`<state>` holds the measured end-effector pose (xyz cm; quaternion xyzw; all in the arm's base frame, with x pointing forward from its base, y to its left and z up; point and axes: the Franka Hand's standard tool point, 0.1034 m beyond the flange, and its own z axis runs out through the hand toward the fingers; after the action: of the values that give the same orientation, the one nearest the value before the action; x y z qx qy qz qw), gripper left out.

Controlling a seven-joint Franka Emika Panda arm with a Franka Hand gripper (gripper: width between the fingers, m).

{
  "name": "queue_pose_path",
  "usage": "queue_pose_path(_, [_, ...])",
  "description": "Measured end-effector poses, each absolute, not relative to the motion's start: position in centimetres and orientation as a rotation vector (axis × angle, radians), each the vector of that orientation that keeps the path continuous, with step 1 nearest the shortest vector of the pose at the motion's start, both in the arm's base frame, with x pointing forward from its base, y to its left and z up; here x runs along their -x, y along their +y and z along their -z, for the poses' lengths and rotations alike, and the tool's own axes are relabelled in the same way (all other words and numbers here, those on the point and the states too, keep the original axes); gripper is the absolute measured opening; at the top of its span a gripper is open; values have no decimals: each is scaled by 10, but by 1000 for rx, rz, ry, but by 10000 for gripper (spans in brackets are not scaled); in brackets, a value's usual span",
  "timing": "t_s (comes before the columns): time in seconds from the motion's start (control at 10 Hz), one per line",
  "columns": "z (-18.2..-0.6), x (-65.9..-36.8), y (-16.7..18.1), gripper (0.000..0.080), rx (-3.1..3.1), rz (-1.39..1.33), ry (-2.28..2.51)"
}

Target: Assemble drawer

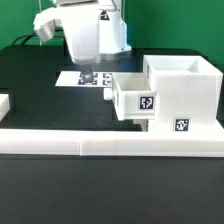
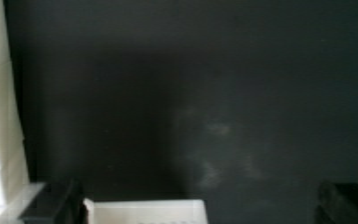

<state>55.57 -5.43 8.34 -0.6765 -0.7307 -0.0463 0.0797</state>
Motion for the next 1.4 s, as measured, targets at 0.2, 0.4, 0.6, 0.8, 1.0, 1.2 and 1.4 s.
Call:
queue_pose_path(0.2, [-76,-557,-44,649,2002,151,-2178])
queue_pose_path(0.4, [-73,-558,-26,649,2037,143,-2129])
queue_pose_path(0.6, [-69,-558,-7,649,2089,138,-2062])
queue_pose_path(0.8, [-67,-560,15,649,2113,139,-2026])
queue_pose_path(1.0, [-66,-560,23,649,2171,120,-1971])
queue_pose_path(1.2, [-66,-559,13,649,2165,107,-1970])
queue_pose_path(1.4, [-69,-555,-17,649,2130,82,-1980])
